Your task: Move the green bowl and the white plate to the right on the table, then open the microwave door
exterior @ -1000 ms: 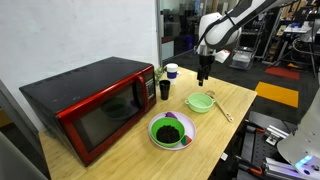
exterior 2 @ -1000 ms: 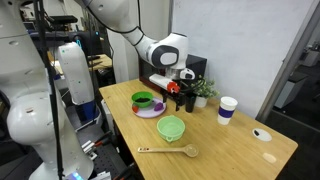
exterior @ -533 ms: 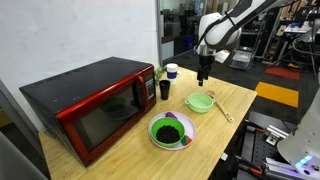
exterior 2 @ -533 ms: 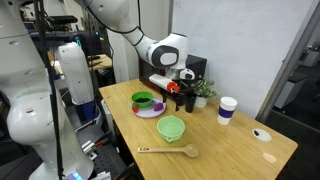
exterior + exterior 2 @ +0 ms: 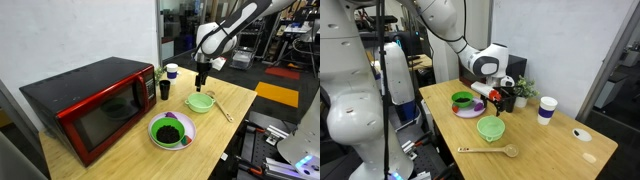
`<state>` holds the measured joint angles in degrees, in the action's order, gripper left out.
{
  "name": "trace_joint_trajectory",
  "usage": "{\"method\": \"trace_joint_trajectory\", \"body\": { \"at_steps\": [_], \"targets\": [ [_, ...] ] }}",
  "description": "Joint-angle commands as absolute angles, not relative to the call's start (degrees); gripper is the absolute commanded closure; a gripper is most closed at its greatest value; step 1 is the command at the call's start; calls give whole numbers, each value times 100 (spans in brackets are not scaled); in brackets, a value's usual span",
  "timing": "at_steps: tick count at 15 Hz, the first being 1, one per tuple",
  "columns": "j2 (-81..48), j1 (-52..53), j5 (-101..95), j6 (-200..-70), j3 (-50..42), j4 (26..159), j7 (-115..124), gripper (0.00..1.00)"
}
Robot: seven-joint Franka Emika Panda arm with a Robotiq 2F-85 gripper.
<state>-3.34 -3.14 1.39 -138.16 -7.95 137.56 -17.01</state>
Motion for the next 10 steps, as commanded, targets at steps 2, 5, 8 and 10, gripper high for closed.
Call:
{"method": "trace_joint_trajectory", "body": {
  "at_steps": [2,5,8,10],
  "targets": [
    [-501,-439,540,-14109,-571,13848,-2294,0],
    [-309,-407,677,-14007,-447,13987,-2590,0],
    [-175,-408,577,-13948,-405,14114,-2744,0],
    [-67,-414,514,-13992,-415,14285,-2906,0]
  ]
}}
